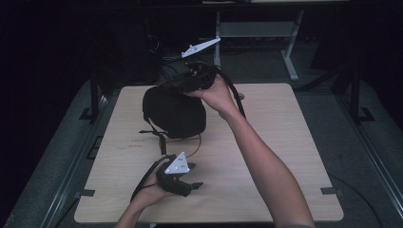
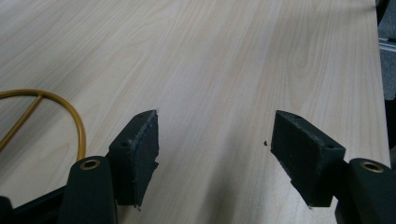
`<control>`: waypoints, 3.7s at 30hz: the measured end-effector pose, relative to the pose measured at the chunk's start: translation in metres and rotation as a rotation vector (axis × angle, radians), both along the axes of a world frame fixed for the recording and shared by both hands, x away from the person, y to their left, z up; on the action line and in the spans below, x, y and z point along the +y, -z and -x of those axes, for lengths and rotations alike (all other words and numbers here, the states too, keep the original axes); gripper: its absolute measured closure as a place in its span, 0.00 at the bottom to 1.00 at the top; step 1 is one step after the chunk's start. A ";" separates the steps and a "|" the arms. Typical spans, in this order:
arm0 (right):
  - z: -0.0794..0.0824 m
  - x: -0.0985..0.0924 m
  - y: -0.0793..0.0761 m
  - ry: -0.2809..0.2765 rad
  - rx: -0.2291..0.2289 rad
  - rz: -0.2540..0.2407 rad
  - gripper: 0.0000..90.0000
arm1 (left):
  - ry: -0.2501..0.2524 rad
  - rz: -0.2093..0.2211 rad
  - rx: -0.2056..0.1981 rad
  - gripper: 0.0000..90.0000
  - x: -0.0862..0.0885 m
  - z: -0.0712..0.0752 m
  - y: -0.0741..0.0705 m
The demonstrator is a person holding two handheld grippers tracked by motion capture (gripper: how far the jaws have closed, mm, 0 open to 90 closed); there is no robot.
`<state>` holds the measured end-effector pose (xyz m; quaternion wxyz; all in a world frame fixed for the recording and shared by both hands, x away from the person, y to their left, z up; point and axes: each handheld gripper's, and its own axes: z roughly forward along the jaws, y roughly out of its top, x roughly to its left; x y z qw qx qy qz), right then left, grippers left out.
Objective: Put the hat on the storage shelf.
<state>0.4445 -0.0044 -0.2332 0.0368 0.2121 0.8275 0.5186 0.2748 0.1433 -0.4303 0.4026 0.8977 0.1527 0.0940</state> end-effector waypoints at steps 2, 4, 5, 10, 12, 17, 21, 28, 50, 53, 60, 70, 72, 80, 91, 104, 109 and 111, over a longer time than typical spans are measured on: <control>0.001 -0.006 0.000 0.003 -0.007 -0.009 0.46 | -0.003 0.000 0.002 0.36 0.000 -0.001 0.000; 0.002 -0.010 0.000 0.005 -0.005 -0.020 0.45 | -0.006 0.000 0.007 0.36 0.001 -0.001 0.001; 0.003 -0.013 0.000 0.005 -0.004 -0.019 0.44 | -0.008 0.003 0.009 0.36 0.001 0.000 0.001; 0.005 -0.026 0.001 0.012 -0.010 -0.029 0.40 | -0.011 -0.001 0.007 0.35 0.001 -0.001 0.002; 0.007 -0.029 0.001 0.016 -0.005 -0.032 0.38 | -0.014 0.001 0.008 0.34 0.001 -0.001 0.002; 0.011 -0.037 0.002 0.019 -0.005 -0.026 0.36 | -0.010 -0.007 0.006 0.34 0.000 -0.001 0.002; 0.014 -0.043 0.003 0.013 -0.009 -0.026 0.34 | -0.014 -0.007 0.008 0.34 0.001 -0.001 0.002; 0.018 -0.056 0.007 0.017 0.005 -0.019 0.31 | -0.018 -0.010 0.004 0.32 0.000 -0.001 0.003; 0.035 -0.102 0.023 0.059 0.013 -0.021 0.28 | -0.019 -0.011 0.007 0.31 -0.001 -0.001 0.004; 0.037 -0.106 0.025 0.067 0.010 -0.019 0.26 | -0.016 -0.019 0.002 0.31 -0.001 -0.001 0.004; 0.041 -0.117 0.033 0.086 0.023 -0.020 0.24 | -0.016 -0.021 -0.002 0.31 -0.002 -0.001 0.004; 0.047 -0.131 0.043 0.095 0.033 -0.016 0.23 | -0.018 -0.018 -0.003 0.31 -0.002 -0.001 0.005; 0.048 -0.135 0.044 0.101 0.041 -0.016 0.22 | -0.017 -0.020 -0.004 0.31 -0.002 -0.001 0.005; 0.055 -0.150 0.051 0.119 0.052 -0.016 0.21 | -0.018 -0.020 -0.001 0.31 -0.002 0.000 0.005; 0.064 -0.171 0.061 0.146 0.055 -0.009 0.20 | -0.016 -0.031 -0.002 0.31 -0.003 0.000 0.005; 0.077 -0.189 0.072 0.174 0.055 -0.010 0.19 | -0.016 -0.033 0.002 0.31 -0.003 0.001 0.006; 0.083 -0.198 0.078 0.189 0.062 -0.009 0.18 | -0.020 -0.025 0.005 0.31 -0.003 0.001 0.006; 0.084 -0.201 0.081 0.192 0.065 -0.010 0.18 | -0.016 -0.031 0.003 0.31 -0.004 0.001 0.007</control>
